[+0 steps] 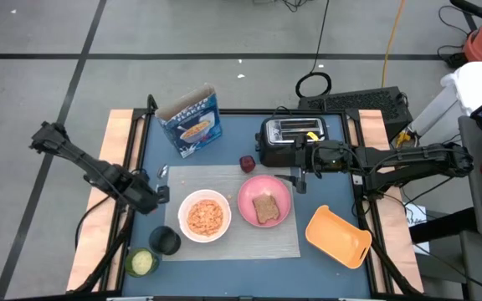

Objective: Arrange a breakfast setting
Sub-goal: Put the orange spoon on the mat, then return to Home Position

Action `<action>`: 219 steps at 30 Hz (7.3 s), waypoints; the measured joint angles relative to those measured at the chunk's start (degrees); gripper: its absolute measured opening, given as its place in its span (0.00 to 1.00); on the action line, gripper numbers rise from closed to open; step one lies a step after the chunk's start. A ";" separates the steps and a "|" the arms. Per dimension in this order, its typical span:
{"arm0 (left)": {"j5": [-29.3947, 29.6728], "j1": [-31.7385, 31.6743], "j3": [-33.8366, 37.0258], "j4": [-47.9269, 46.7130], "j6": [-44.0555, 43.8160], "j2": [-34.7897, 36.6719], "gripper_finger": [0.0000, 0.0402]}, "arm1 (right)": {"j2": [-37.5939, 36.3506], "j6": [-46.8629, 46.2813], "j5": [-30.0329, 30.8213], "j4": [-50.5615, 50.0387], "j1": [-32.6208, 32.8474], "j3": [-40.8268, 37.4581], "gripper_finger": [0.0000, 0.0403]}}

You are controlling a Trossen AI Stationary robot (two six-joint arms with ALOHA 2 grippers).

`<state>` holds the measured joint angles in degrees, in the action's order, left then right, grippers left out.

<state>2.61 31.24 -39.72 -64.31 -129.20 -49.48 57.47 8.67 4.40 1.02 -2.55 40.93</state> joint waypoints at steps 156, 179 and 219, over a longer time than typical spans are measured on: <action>26.12 -8.10 0.00 28.76 106.29 12.50 0.24 | 0.00 -0.46 0.00 0.66 0.02 0.00 0.87; 32.48 -18.84 0.00 35.01 135.32 31.88 0.24 | 0.00 -0.48 0.00 0.46 0.01 0.00 0.87; 26.93 -20.41 38.87 67.73 138.51 49.22 0.24 | -0.02 -0.46 0.01 0.90 0.02 -0.02 0.87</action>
<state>29.55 10.83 -0.86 3.42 9.32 -0.25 57.45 8.21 4.42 1.91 -2.52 40.91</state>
